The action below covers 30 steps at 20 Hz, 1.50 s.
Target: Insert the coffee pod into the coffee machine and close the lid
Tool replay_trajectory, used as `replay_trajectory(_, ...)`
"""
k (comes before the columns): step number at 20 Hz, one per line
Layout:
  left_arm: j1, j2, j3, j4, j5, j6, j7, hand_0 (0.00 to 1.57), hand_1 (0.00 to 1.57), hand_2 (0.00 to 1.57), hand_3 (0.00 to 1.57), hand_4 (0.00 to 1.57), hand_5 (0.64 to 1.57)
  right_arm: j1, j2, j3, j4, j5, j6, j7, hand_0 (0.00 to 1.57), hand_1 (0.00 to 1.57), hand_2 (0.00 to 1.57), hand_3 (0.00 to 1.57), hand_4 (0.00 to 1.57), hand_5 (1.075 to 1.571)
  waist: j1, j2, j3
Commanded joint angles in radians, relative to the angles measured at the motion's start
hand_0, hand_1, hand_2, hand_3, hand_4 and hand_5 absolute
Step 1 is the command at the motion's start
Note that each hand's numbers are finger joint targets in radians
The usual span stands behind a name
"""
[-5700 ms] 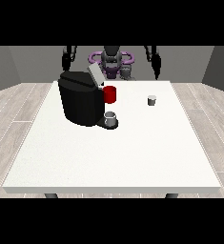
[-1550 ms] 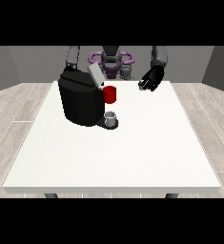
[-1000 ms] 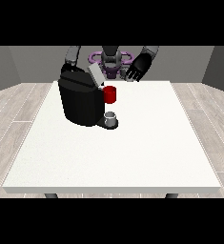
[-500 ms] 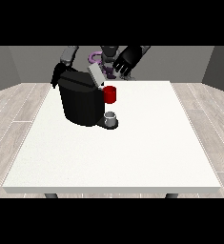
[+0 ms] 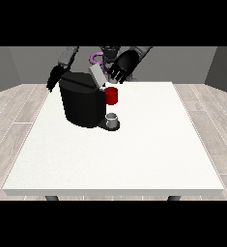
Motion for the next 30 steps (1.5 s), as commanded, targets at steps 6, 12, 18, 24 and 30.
replay_trajectory(6, -0.055, -0.013, -0.008, 0.015, -0.017, 0.011, 0.003, 1.17, 1.17, 1.24, 1.22, 0.46, 1.571, -0.041, -0.013, -0.030, 0.031, 0.001, -0.018, -0.026, 0.00, 0.00, 0.00, 0.00, 0.00, 1.571, 0.012, 0.067, 0.0004)
replay_trajectory(12, -0.029, 0.005, -0.002, 0.051, -0.015, -0.005, -0.035, 1.25, 1.25, 1.29, 1.22, 0.43, 1.571, 0.008, -0.010, -0.004, 0.001, 0.014, -0.009, -0.033, 0.00, 0.00, 0.00, 0.00, 0.03, 1.571, -0.009, 0.051, 0.0001)
replay_trajectory(18, -0.019, -0.057, -0.021, 0.054, -0.030, 0.033, -0.016, 1.19, 1.19, 1.25, 1.20, 0.42, 1.571, -0.051, -0.028, -0.040, 0.011, -0.021, 0.005, 0.033, 0.00, 0.00, 0.00, 0.00, 0.16, 1.571, 0.002, 0.041, 0.0000)
replay_trajectory(24, -0.095, 0.018, 0.005, 0.060, -0.026, -0.009, -0.022, 1.22, 1.22, 1.26, 1.20, 0.42, 1.571, -0.017, -0.009, -0.029, 0.032, -0.010, -0.006, -0.074, 0.00, 0.00, 0.00, 0.00, 0.00, 1.571, -0.017, 0.089, 0.0006)
replay_trajectory(30, -0.091, 0.039, 0.011, 0.068, -0.033, 0.023, -0.081, 1.21, 1.21, 1.24, 1.20, 0.35, 1.571, -0.089, -0.048, -0.046, 0.004, 0.001, -0.011, 0.014, 0.00, 0.00, 0.00, 0.00, 0.00, 1.571, -0.011, 0.107, 0.0001)
